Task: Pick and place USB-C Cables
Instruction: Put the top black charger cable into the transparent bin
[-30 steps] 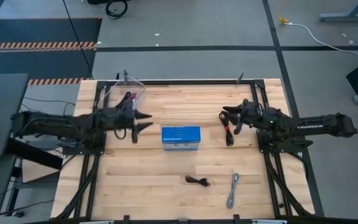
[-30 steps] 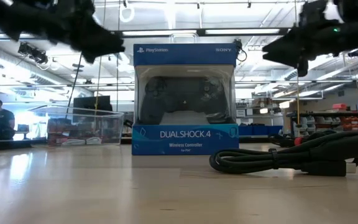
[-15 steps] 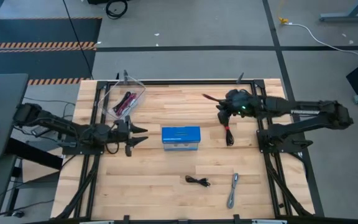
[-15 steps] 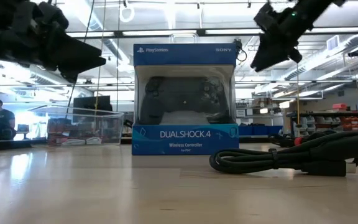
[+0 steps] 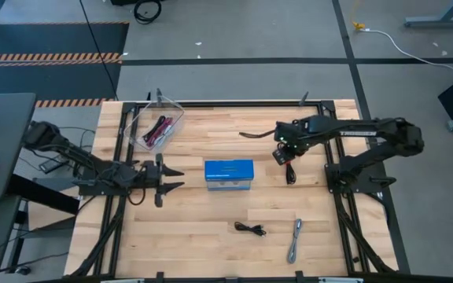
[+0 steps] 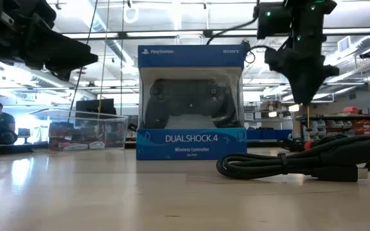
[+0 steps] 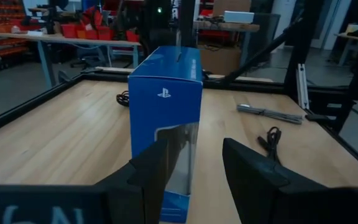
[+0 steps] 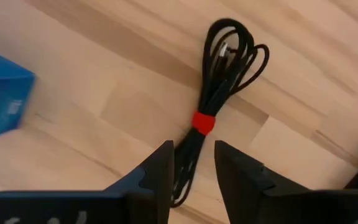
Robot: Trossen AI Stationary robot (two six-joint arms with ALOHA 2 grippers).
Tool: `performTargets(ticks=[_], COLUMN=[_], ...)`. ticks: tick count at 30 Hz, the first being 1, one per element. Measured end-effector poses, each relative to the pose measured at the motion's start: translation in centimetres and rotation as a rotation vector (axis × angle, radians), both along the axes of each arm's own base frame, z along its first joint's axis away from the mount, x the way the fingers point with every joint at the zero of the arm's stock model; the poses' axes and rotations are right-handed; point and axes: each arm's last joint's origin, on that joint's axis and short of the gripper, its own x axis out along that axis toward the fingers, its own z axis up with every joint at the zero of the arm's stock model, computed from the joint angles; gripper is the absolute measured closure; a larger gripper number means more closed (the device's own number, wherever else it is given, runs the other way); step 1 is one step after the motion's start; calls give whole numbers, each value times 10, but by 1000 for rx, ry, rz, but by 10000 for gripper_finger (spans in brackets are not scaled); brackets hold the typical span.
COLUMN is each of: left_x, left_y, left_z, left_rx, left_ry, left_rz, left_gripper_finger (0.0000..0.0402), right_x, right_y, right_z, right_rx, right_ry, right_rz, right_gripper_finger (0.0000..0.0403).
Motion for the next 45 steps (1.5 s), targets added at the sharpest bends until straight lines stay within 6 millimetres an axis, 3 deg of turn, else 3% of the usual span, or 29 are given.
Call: performTargets(ticks=[11,19,27,37,45], left_x=[-4,-7,-9,-9,-9], left_y=[-8,-13,-16,-16,-15], left_z=[0,0,0,-1,-2], left_rx=[-3,-6,-5,-2,3], left_ry=[-2,-3,-4,9,13], left_rz=[-15,-19,-13,-3,14], left_gripper_finger=[242,242,242,242,242], right_x=[20,29,39,17,15], right_y=[-3,-6,-8,-11,-12], right_z=[-42,-65,-78,-102,-98], right_rx=[43,36,32,55,43], right_ry=[231,323,305,310,280], right_rz=[14,25,56,23,56], right_gripper_finger=[210,182,188,201,229])
